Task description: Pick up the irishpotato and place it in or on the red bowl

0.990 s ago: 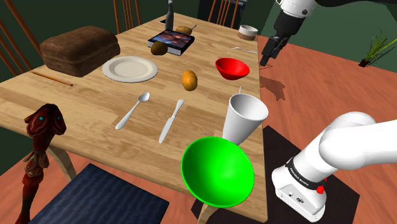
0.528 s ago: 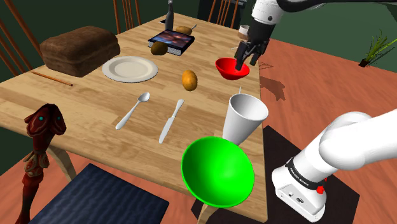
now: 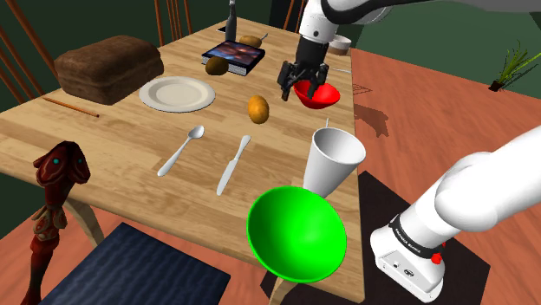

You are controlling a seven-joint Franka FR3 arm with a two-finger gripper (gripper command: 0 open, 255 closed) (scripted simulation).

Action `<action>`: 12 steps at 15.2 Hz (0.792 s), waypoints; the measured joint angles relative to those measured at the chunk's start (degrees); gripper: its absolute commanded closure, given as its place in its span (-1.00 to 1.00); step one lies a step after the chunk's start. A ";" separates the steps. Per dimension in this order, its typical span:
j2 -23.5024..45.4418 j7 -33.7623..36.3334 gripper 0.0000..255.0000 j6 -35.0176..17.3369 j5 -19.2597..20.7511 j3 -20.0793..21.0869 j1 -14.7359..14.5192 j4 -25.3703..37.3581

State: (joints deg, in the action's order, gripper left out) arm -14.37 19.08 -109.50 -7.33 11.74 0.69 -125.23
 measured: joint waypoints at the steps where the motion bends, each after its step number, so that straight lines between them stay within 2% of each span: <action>1: 2.50 1.25 -1.00 -1.06 -0.35 0.22 0.12 1.21; 7: 16.52 10.59 -1.00 -3.18 -2.09 1.91 -0.56 12.40; 12: 18.98 11.75 -1.00 -6.55 -2.49 2.13 -0.87 11.39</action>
State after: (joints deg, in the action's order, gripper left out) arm 4.61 30.83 -116.05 -9.83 13.87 -0.19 -113.84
